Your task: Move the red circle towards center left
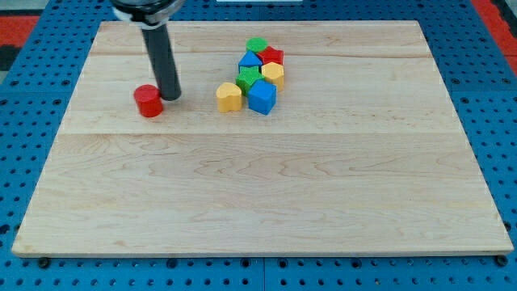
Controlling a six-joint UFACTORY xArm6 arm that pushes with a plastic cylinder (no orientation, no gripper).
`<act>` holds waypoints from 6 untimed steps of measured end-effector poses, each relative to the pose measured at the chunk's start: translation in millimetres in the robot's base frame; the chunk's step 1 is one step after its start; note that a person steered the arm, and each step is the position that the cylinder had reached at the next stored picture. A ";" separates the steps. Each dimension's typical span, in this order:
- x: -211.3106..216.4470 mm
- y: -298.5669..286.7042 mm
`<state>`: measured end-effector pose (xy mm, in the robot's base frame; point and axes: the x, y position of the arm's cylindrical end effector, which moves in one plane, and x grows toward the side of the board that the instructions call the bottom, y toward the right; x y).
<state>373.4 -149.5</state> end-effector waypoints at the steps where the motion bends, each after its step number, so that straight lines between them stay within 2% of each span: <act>1: 11.9 -19.8; 5: 108.2 -72.9; 6: 88.4 -85.5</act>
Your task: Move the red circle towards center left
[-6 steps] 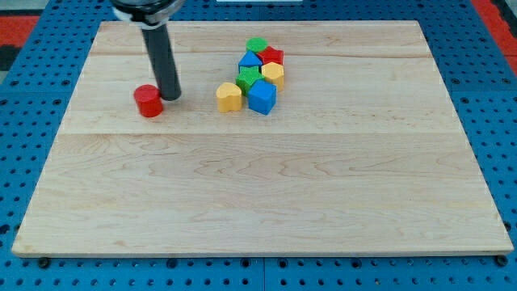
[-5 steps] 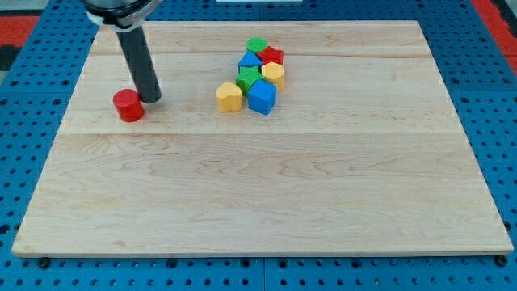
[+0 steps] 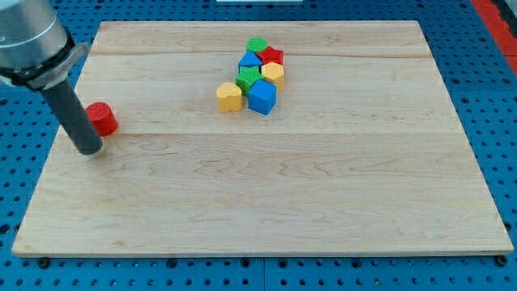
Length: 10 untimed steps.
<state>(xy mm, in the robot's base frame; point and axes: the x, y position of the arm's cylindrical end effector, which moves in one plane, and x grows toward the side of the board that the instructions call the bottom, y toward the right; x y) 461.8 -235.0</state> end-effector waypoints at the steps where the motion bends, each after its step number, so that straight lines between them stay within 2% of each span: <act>1: -12.7 -1.6; 5: -35.8 -25.3; 8: -15.6 -8.8; 10: -17.0 14.7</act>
